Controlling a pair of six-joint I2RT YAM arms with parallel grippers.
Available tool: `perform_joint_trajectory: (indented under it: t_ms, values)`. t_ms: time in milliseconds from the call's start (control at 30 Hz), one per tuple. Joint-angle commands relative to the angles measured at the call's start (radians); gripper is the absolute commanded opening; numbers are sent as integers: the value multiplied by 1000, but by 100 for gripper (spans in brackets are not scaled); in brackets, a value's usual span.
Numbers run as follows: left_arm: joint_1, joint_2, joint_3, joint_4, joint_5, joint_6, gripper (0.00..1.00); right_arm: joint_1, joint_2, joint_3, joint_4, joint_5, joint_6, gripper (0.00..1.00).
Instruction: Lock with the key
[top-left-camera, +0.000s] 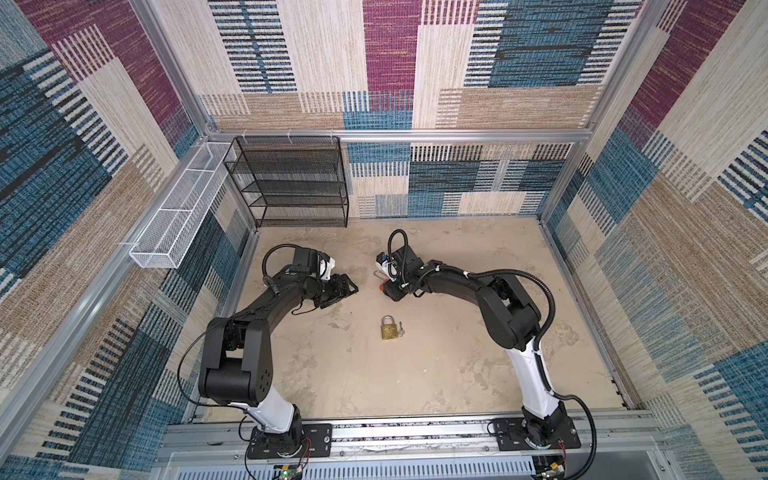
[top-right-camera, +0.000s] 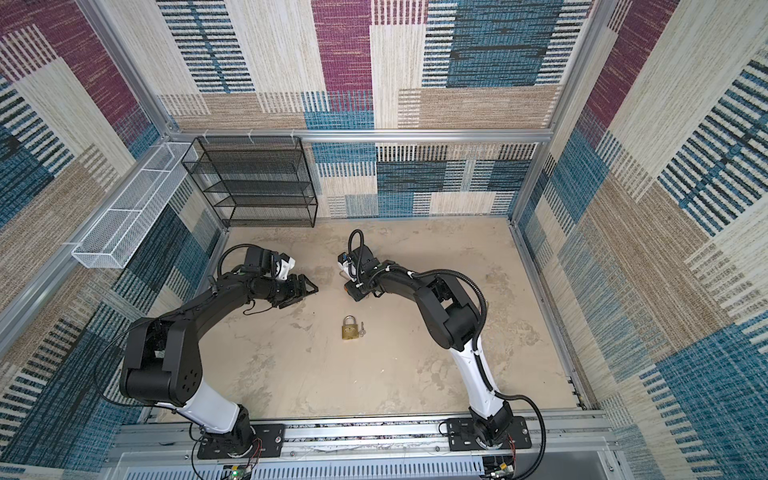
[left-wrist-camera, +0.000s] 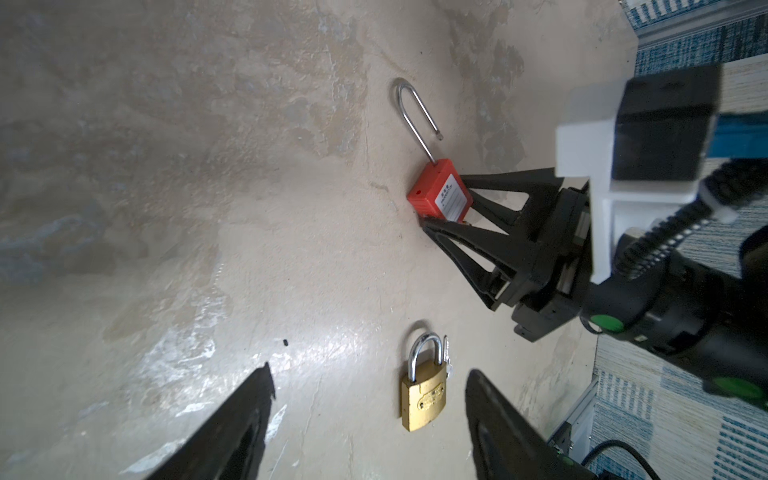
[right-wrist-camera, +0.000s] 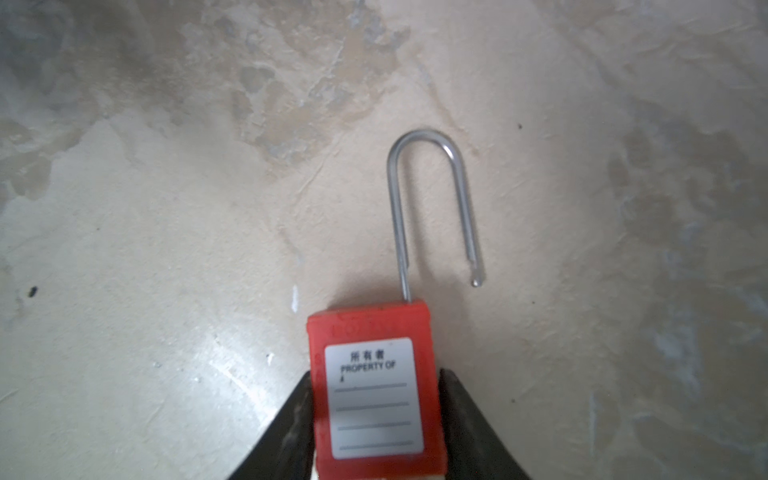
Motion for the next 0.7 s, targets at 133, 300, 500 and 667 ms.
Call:
perform_joint_trajectory:
  t_ms: [133,300,500,667]
  values:
    - [-16,-39,-71,143,50,-147,74,6,-48,-15,-8,19,-3,30]
    - [-62,-86,-129,202,-10,-234,74,6,-147,-75,-3,-3,9,31]
    - [-123,-137,-182,324,-5,-360,73,8,-315,-190,24,-54,34,33]
    - [-152,-173,-212,460,13,-483,72,20,-425,-256,20,-53,31,34]
